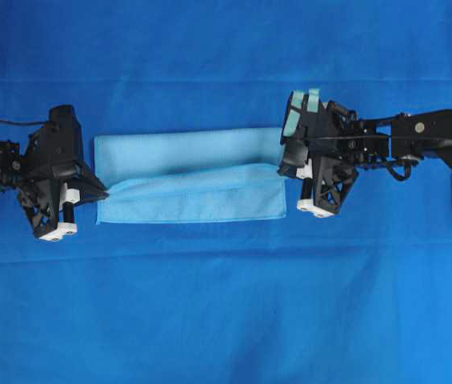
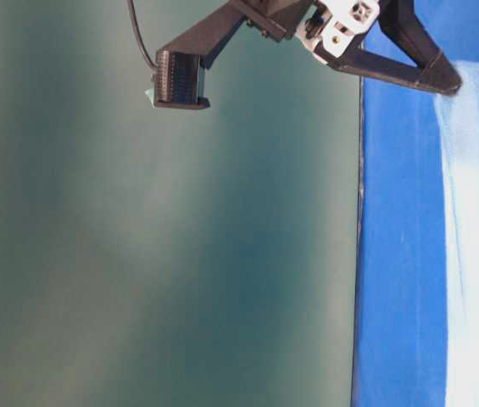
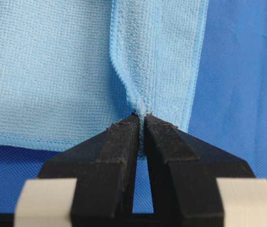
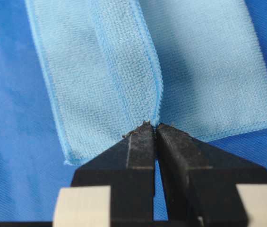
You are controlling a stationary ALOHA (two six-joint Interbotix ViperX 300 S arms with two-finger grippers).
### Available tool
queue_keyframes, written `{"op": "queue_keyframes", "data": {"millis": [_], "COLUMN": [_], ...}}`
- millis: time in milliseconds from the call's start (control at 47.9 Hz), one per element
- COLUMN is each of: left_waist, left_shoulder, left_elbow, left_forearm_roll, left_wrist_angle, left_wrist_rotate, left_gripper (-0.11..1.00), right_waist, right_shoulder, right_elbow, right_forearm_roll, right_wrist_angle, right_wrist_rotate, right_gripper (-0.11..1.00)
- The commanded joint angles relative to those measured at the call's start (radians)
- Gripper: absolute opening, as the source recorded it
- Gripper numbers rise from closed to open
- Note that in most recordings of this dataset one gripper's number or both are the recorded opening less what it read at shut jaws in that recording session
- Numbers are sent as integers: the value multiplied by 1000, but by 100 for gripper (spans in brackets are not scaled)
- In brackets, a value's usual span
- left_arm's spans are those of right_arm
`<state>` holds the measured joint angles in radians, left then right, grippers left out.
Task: Fold the light blue towel.
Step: 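Pull both held corners toward the bottom edge, folding the towel in half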
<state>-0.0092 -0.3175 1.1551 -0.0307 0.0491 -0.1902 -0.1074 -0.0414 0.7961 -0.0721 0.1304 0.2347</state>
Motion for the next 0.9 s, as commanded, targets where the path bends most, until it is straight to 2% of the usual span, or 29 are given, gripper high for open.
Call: {"op": "queue_keyframes", "data": {"millis": [0,459,501,543,668,710,773,877], "left_waist": [-5,-5,-5,-5,-6,-9,-12,-12], "left_shoulder": [6,37,34,32,6,-8,-34,-94], "left_elbow": [-3,9,9,8,9,9,11,14], "left_forearm_roll": [0,0,0,0,0,0,0,0], "left_wrist_angle": [-5,-78,-86,-87,-80,-72,-57,-20], "left_wrist_rotate": [2,0,0,0,-3,-3,-5,3], "left_gripper": [2,4,9,19,56,68,81,76], "right_waist": [0,9,14,20,43,51,61,71], "right_shoulder": [-11,38,37,37,15,3,-29,-81], "right_elbow": [-5,-12,-14,-14,-14,-14,-14,-8], "right_forearm_roll": [3,11,12,12,11,11,9,3], "right_wrist_angle": [-11,-44,-44,-43,-32,-28,-17,0], "right_wrist_rotate": [6,15,15,15,14,14,14,6], "right_gripper": [3,6,15,30,62,64,60,58]}}
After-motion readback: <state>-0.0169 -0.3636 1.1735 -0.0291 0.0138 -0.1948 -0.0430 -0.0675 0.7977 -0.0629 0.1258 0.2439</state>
